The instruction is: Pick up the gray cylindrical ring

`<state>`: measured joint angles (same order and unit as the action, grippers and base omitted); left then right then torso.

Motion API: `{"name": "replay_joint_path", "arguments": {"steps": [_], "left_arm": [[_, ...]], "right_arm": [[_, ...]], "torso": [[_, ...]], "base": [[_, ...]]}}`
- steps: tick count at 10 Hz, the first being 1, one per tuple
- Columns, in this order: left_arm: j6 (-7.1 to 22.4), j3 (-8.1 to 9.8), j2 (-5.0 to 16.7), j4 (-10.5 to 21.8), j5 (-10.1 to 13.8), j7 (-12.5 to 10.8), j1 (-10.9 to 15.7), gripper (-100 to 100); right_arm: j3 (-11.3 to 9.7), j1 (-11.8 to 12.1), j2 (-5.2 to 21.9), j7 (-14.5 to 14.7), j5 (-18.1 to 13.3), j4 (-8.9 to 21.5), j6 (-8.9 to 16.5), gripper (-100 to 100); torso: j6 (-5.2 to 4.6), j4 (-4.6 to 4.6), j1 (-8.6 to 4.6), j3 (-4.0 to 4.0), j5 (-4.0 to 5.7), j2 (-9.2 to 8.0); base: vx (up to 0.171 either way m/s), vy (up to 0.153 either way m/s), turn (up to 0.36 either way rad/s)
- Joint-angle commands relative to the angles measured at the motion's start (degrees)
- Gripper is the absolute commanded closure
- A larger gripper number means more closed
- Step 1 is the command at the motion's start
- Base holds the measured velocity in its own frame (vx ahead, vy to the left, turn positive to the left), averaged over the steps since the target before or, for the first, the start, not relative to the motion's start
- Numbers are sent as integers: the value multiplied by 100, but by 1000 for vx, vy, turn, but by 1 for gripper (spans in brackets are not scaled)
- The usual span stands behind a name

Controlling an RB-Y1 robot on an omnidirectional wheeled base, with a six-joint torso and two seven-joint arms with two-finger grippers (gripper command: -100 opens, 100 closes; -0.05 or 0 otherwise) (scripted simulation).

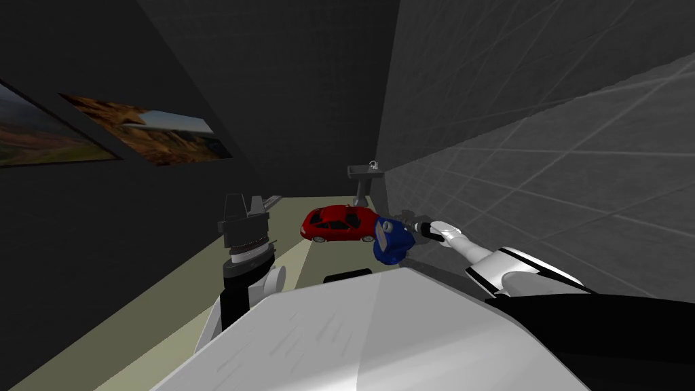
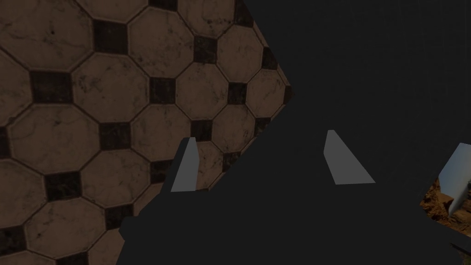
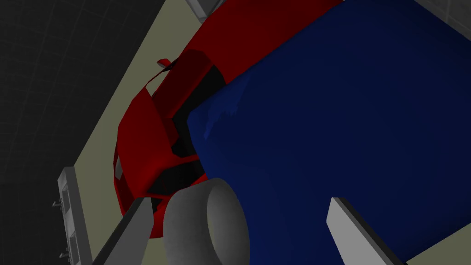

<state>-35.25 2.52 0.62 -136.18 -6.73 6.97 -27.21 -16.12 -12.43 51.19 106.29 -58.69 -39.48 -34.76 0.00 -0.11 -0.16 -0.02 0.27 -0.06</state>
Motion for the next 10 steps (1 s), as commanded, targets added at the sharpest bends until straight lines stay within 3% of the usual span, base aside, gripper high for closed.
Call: {"name": "replay_joint_path", "arguments": {"steps": [1, 6, 10], "left_arm": [[0, 0, 0, 0, 0, 0, 0, 0], [0, 0, 0, 0, 0, 0, 0, 0], [0, -2, -1, 0, 0, 0, 0, 0]], "right_arm": [[170, -24, 23, -52, -53, -92, 216, -100], [631, -209, 0, -37, -85, -157, 687, -100], [429, -126, -195, 72, 118, -72, 589, -100]], "torso": [[0, 0, 0, 0, 0, 0], [4, -2, 3, -6, 1, 11], [12, -13, 71, -32, -14, 55]], "base": [[-90, -65, -222], [-57, -54, -154], [42, 100, 157]]}}
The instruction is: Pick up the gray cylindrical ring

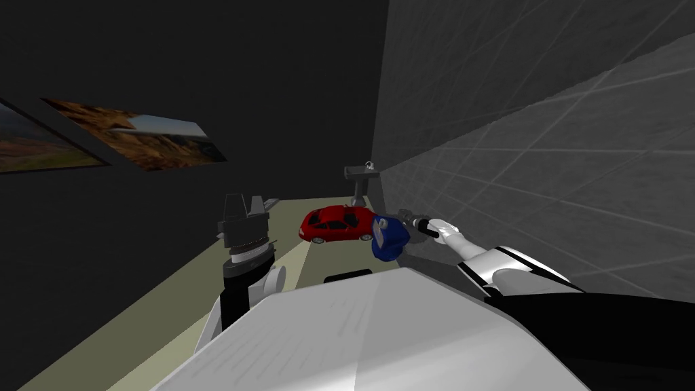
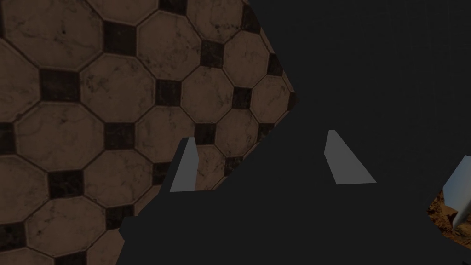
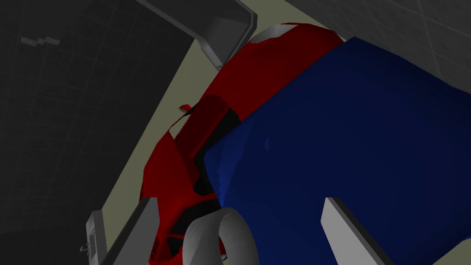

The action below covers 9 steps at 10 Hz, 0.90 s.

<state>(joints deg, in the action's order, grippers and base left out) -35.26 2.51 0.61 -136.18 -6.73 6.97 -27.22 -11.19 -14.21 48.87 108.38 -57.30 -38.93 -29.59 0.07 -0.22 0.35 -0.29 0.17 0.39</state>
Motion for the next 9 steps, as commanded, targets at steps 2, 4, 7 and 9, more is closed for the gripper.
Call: {"name": "replay_joint_path", "arguments": {"steps": [2, 4, 7, 9], "left_arm": [[0, 0, 0, 0, 0, 0, 1, 0], [0, -1, 0, 0, 0, 0, 0, 0], [0, 0, 0, 0, 0, 0, 0, 0], [0, 1, 1, 0, 0, 0, 0, 0]], "right_arm": [[-260, 146, -68, -128, 69, -92, -38, -100], [-360, 188, -134, -129, 114, -85, -98, -100], [-300, 148, -342, 60, 110, -38, 36, -100], [-310, 181, -250, -10, 114, -75, -25, 100]], "torso": [[4, 1, -6, 4, 3, -6], [6, 0, 11, -1, 0, 3], [-1, 4, -21, 9, 4, -14], [-1, 2, -33, 5, 7, -8]], "base": [[19, 60, 172], [43, 92, 129], [19, 6, -2], [12, -8, 2]]}}
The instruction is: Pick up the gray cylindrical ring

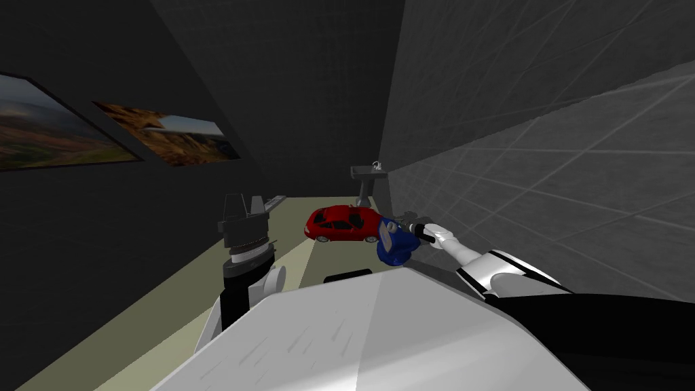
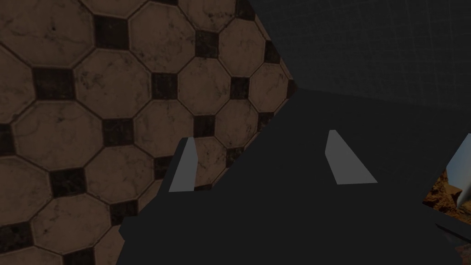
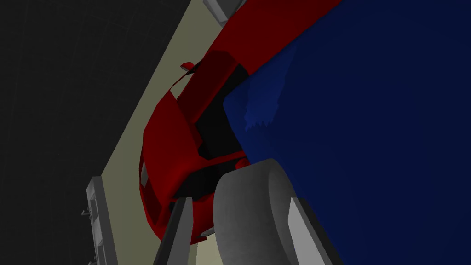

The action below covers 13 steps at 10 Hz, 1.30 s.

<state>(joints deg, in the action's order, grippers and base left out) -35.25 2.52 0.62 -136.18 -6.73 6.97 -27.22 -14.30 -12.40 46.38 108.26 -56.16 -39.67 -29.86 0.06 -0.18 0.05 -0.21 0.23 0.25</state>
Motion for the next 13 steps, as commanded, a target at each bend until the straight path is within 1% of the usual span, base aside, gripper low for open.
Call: {"name": "replay_joint_path", "arguments": {"steps": [1, 4, 5, 6, 7, 8, 9, 10, 13], "left_arm": [[0, 0, 0, 0, 0, 0, 0, 0], [0, 0, 0, 0, 0, 0, 0, 0], [0, 0, 0, 0, 0, 0, 0, 0], [0, 0, 0, 0, 0, 0, 0, 0], [0, 0, 0, 0, 0, 0, -1, 0], [0, 0, 0, 0, 0, 0, -1, 0], [0, 0, 0, 0, 0, 0, 0, 0], [0, 0, -1, 0, 0, 0, -1, 0], [0, 0, 0, 0, 0, 0, 0, 0]], "right_arm": [[0, 0, 0, 0, 0, 0, 0, 100], [0, 0, 0, 0, 0, 0, 0, 100], [0, 0, 0, 0, 0, 0, 0, 0], [177, 57, -94, -157, 129, 39, -74, -100], [300, 105, -190, -274, 235, 56, -144, -100], [373, 137, -253, -346, 303, 65, -190, -100], [541, 219, -411, -516, 467, 82, -306, -100], [541, 219, -411, -516, 467, 82, -306, -100], [845, 382, -731, -844, 795, 109, -535, -100]], "torso": [[0, 0, 0, 0, 0, 0], [0, 1, 2, 2, -1, -4], [0, 1, 2, 3, -1, -4], [0, 1, 2, 3, -1, -4], [-7, 1, 2, 3, 0, -6], [-6, 1, 10, 4, -1, -7], [-3, 1, 16, 3, -3, -6], [-4, 0, 23, 1, -4, -2], [-2, 0, 20, 0, -4, 0]], "base": [[0, 0, 0], [0, 0, 0], [0, 0, 0], [2, 1, -226], [4, 30, -281], [6, 43, -212], [19, 60, -248], [12, 62, -89], [18, 45, -145]]}}
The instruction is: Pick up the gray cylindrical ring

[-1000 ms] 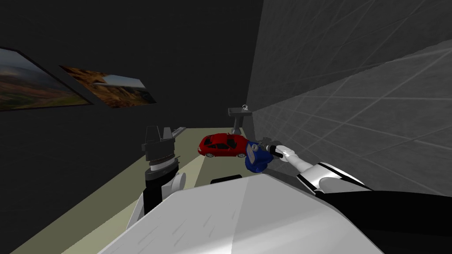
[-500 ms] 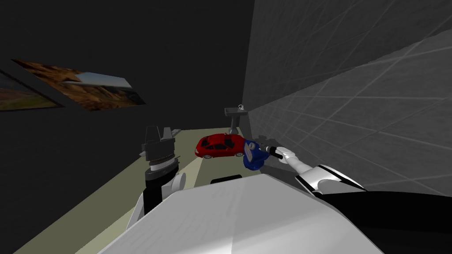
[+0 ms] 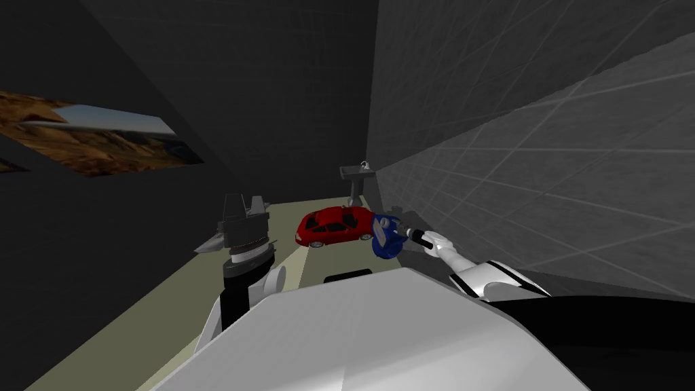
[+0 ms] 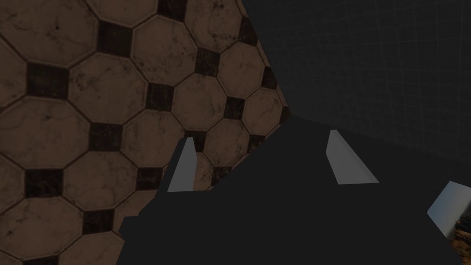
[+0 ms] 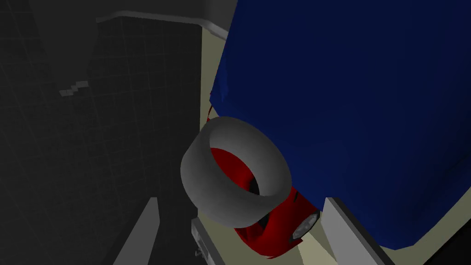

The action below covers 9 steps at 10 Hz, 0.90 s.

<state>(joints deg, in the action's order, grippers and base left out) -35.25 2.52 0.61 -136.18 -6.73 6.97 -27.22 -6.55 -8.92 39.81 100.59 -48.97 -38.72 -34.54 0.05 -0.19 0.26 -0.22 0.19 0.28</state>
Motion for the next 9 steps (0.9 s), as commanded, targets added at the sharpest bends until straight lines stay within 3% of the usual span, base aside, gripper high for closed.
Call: {"name": "replay_joint_path", "arguments": {"steps": [1, 3, 7, 9], "left_arm": [[0, 0, 0, 0, 0, 0, 0, 0], [0, 0, 0, 0, 0, 0, 0, 0], [0, 0, 0, 0, 0, 0, 0, 0], [0, 0, 0, 0, 0, 0, 0, 0]], "right_arm": [[182, 98, -198, -203, 203, 24, -155, -100], [300, 167, -329, -337, 339, 35, -249, -100], [789, 470, -910, -935, 943, 85, -652, -100], [909, 548, -1065, -1094, 1104, 100, -757, -100]], "torso": [[0, 0, 0, 0, 0, 0], [2, -2, 4, -5, -1, 8], [2, -2, -3, -7, 0, 12], [5, -2, -4, -8, -1, 13]], "base": [[39, 58, -242], [30, 51, -79], [47, 39, -178], [42, 34, -84]]}}
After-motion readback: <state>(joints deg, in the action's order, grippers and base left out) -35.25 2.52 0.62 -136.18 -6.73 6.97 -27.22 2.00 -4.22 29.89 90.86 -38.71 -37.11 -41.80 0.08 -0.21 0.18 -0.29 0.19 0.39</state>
